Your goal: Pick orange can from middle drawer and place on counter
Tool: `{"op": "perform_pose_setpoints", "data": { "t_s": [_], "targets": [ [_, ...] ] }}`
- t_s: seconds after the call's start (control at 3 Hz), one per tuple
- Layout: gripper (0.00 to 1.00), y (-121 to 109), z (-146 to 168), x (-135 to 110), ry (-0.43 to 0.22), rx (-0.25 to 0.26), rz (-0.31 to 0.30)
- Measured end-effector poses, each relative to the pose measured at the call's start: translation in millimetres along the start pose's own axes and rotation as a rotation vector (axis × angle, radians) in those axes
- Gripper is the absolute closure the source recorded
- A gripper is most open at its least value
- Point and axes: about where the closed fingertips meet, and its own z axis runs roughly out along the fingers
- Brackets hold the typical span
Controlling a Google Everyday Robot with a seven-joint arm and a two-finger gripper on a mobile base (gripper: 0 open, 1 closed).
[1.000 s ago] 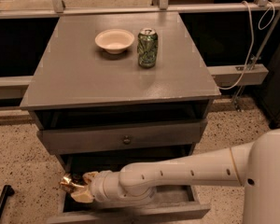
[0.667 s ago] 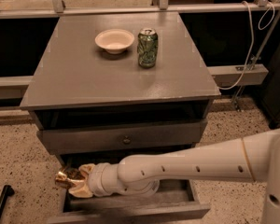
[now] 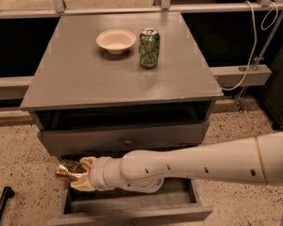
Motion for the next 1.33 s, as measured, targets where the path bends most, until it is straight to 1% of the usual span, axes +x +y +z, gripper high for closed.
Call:
{"op": "perform_pose_setpoints", "data": {
  "t_s": [0.33,0.67,1.0,1.33],
  "targets": [
    [1.0,-12.5,-25.9,-19.3,-0.021,0.017,-0.121],
    [1.0,-24.1,-61.2,-54.4,-0.07,0.014,-0.261],
    [1.0,-22.4,-108.1,-96.4,-0.092,-0.049,-0.441],
    [1.0,-21.2,-128.2,-124.4,-0.084,-0.117,-0.554]
  ]
}}
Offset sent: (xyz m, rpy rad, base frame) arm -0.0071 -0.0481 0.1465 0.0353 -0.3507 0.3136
